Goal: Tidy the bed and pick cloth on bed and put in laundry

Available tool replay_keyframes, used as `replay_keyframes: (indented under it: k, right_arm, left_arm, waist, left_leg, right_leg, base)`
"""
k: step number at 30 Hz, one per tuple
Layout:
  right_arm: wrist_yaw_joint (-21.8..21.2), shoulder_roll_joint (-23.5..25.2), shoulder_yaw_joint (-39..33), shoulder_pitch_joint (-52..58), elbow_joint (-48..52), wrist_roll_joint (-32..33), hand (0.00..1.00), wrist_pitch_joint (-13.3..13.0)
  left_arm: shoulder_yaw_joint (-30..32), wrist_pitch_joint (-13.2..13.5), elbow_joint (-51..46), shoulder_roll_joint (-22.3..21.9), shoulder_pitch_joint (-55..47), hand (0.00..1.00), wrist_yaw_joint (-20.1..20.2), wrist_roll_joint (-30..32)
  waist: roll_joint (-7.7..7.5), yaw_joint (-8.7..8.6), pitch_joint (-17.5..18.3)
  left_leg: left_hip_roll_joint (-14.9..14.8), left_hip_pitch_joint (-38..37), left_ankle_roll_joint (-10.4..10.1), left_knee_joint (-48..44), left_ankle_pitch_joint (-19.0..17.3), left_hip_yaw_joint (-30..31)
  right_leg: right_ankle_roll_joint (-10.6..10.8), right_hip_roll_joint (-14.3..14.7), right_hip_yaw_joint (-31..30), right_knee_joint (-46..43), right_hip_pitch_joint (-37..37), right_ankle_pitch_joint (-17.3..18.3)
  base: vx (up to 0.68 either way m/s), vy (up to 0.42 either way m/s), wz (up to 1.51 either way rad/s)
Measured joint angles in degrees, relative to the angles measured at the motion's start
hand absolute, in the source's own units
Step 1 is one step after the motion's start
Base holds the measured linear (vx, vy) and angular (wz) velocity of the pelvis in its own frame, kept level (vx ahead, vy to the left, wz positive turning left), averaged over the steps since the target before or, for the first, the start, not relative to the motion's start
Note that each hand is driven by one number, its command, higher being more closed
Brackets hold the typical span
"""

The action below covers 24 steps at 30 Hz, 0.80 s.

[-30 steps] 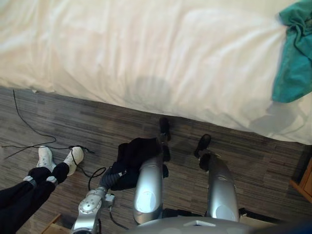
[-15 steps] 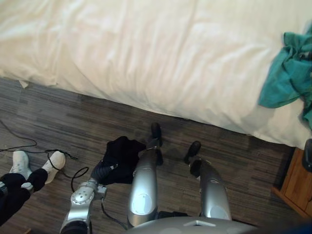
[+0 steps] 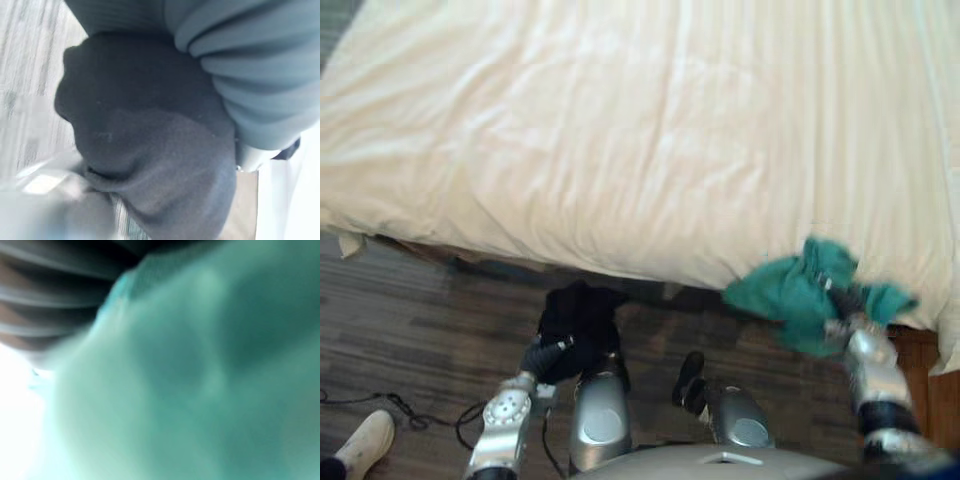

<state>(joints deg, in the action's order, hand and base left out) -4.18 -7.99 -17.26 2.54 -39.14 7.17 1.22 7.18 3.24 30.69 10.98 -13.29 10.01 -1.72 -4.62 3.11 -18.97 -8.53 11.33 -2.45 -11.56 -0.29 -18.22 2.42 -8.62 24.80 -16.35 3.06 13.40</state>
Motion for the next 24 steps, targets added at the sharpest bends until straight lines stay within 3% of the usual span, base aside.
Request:
replay_keyframes:
  k: [3,4,7,10,13,16,18,20,22,23,24]
  right_arm:
    - [-0.88,4.85,-0.41,6.81,-11.26,-0.05,1.00,0.01]
    - [-0.99,5.34,-1.58,8.52,-14.03,-0.50,1.00,-0.51]
    - [-2.57,4.58,-4.36,10.65,-17.48,-4.35,1.00,-0.39]
    - [-3.00,5.33,-5.35,10.68,-19.59,-7.68,1.00,-0.06]
    - [-3.11,5.60,-5.38,9.93,-21.76,-11.69,1.00,-0.18]
    - [-3.82,5.84,-5.23,10.10,-22.59,-14.95,1.00,-1.20]
    - [-4.56,6.76,-5.32,11.17,-21.63,-14.90,1.00,-3.14]
    - [-4.61,8.29,-5.23,13.24,-21.36,-13.95,1.00,-5.66]
    - [-4.68,7.61,-4.15,13.35,-21.28,-14.14,1.00,-6.97]
    - [-4.72,6.71,-4.02,12.75,-20.99,-14.22,1.00,-7.94]
    - [-4.72,6.59,-4.02,12.46,-20.97,-14.41,1.00,-8.43]
  left_arm:
    - [-0.52,1.97,7.48,-2.54,-2.15,1.00,0.04,-1.21]
    - [-0.51,2.85,10.80,-3.34,-2.83,1.00,-0.29,-1.74]
    - [-0.29,4.70,18.30,-4.51,-3.39,1.00,-2.03,-2.13]
    - [1.67,4.54,22.25,-5.13,-3.28,1.00,-4.76,-2.19]
    - [4.25,2.49,23.90,-5.26,-3.29,1.00,-6.54,-2.11]
    - [5.95,0.87,26.08,-5.12,-3.83,1.00,-8.01,-0.88]
    - [5.90,0.08,26.47,-4.64,-3.47,1.00,-8.12,0.38]
    - [5.82,-0.72,26.57,-4.21,-3.16,1.00,-8.98,0.13]
    - [5.89,-1.92,26.57,-4.89,-4.47,1.00,-10.06,-0.41]
    - [5.77,-1.93,26.31,-5.98,-5.40,1.00,-10.43,-1.56]
    - [5.69,-1.89,26.19,-6.05,-5.64,1.00,-10.40,-2.00]
  waist:
    - [1.83,-0.47,4.34]
    - [2.93,-0.88,5.89]
    - [4.10,-2.38,8.80]
    - [3.13,-2.88,9.20]
    - [2.05,-2.93,9.34]
    - [1.22,-2.25,9.56]
    - [0.63,-2.24,9.91]
    - [-1.43,-3.42,10.63]
    - [-1.29,-3.13,10.71]
    - [0.50,-2.45,11.19]
    - [1.03,-1.98,11.56]
  left_leg:
    - [2.58,-5.18,0.45,5.09,1.08,0.12]
    - [3.87,-7.97,0.70,8.65,2.28,0.08]
    - [6.26,-15.58,1.09,17.67,5.42,0.05]
    - [7.67,-18.61,1.30,17.70,5.52,2.79]
    - [8.81,-18.33,1.90,17.74,6.13,6.80]
    - [10.68,-17.75,2.62,17.76,5.27,11.09]
    - [11.97,-16.06,3.64,17.75,4.98,13.20]
    - [13.60,-13.24,7.15,15.14,4.43,8.70]
    - [15.68,-13.98,7.69,17.35,5.07,11.00]
    - [16.01,-14.21,8.21,17.37,6.93,13.31]
    - [16.30,-14.40,8.17,17.18,7.50,15.14]
  right_leg:
    - [1.13,-1.53,1.89,1.49,-4.48,0.50]
    - [1.75,-2.04,2.39,2.53,-6.57,0.20]
    - [2.92,-2.62,3.55,4.95,-11.33,-0.35]
    - [3.84,-3.44,6.35,6.45,-16.25,-0.46]
    - [4.09,-3.59,10.79,7.80,-19.26,-0.60]
    - [5.09,-3.79,12.93,6.99,-21.19,2.07]
    - [3.94,-1.01,6.81,8.12,-20.64,4.35]
    - [5.40,2.86,-1.20,11.16,-20.75,7.92]
    - [3.79,1.59,-0.11,7.99,-21.68,6.64]
    - [4.37,1.97,-0.44,4.74,-21.39,5.62]
    - [3.97,2.05,-0.44,2.67,-20.84,5.02]
  base:
    - [0.08,0.036,0.25]
    - [0.05,0.054,0.11]
    - [0.04,0.069,0.11]
    - [0.00,0.021,0.42]
    - [-0.05,0.001,0.73]
    - [-0.04,-0.007,0.81]
    - [-0.01,-0.069,1.45]
    - [0.08,-0.091,2.14]
    - [0.19,-0.058,1.81]
    - [0.20,-0.030,1.53]
    - [0.26,-0.025,1.75]
